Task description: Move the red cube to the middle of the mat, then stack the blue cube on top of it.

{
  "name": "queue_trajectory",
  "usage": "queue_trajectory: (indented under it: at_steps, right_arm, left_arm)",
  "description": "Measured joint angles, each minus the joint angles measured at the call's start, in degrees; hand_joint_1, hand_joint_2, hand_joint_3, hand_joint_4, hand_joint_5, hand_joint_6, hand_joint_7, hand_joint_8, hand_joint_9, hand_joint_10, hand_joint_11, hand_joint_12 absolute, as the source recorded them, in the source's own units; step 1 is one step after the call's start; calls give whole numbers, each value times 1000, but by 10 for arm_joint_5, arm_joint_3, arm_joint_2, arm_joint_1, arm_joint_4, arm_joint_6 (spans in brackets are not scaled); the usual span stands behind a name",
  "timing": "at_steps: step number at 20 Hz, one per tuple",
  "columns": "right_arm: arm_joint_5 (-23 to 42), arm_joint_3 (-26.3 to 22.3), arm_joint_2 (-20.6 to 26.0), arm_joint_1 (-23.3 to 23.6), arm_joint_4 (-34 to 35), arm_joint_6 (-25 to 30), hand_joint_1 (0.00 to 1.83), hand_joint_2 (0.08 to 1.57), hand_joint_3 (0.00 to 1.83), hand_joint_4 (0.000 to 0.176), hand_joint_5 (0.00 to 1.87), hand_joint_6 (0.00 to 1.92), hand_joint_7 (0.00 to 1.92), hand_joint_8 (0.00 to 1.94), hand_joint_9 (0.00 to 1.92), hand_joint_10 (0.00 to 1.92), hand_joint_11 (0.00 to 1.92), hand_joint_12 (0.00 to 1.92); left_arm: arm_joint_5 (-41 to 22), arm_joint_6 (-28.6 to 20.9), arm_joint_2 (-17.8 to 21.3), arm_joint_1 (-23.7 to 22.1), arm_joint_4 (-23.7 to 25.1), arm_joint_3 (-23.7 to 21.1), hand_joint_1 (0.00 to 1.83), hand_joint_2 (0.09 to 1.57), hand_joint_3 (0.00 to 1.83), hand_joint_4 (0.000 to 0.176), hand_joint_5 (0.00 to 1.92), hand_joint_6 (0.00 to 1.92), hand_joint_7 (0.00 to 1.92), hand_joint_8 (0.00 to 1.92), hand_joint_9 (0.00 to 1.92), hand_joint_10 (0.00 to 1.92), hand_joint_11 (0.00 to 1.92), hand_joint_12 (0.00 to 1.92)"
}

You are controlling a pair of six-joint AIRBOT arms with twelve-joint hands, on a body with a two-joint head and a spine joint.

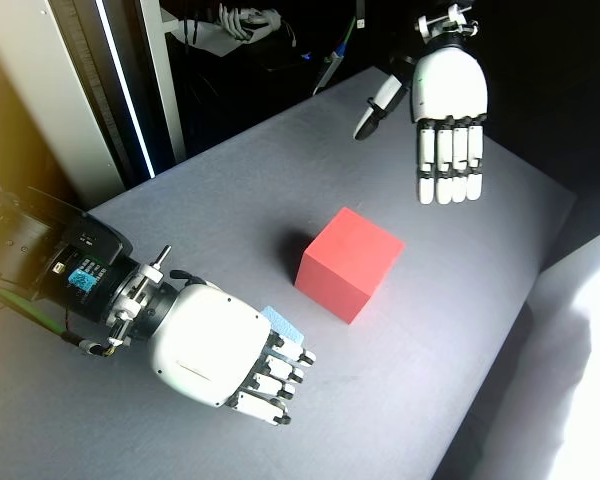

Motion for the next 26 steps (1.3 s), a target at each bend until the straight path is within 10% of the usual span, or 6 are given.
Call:
queue_trajectory:
  at_steps: [4, 13, 16, 17, 18, 26]
  right_arm:
    - [3, 0, 0, -3, 0, 4, 1259, 1032, 4, 0, 650, 15, 684, 12, 653, 25, 53, 1198]
    - [0, 0, 4, 1, 0, 3, 1275, 1061, 3, 0, 752, 14, 809, 15, 757, 37, 146, 1163]
    - [1, 0, 6, 1, -2, 4, 1230, 1103, 2, 0, 981, 858, 1018, 956, 1021, 98, 375, 1195]
    - [-3, 0, 9, 5, -2, 3, 1338, 1139, 0, 0, 953, 901, 994, 1018, 803, 1112, 388, 1224]
    - [-6, 0, 13, 11, -3, 3, 1361, 1137, 0, 0, 950, 889, 986, 1052, 774, 1305, 439, 1220]
    - [-47, 15, 26, 108, -129, 27, 1368, 1134, 1, 0, 951, 871, 946, 1119, 808, 1322, 496, 1220]
  left_arm:
    - [-20, -196, -7, -8, 182, -12, 347, 840, 15, 0, 0, 0, 0, 0, 0, 0, 0, 0]
    - [-143, -1265, 9, 73, 1187, -6, 323, 868, 16, 0, 0, 0, 0, 0, 0, 0, 0, 0]
    - [-242, -1369, 17, 78, 1335, 10, 308, 868, 11, 0, 0, 0, 0, 0, 0, 0, 0, 0]
    - [-279, -1375, 17, 78, 1365, 14, 308, 876, 14, 0, 0, 0, 0, 0, 0, 0, 0, 0]
    - [-305, -1379, 17, 82, 1379, 16, 316, 877, 12, 0, 0, 0, 0, 0, 0, 0, 0, 0]
    - [-352, -1393, 29, 98, 1445, 10, 280, 915, 15, 0, 0, 0, 0, 0, 0, 0, 0, 0]
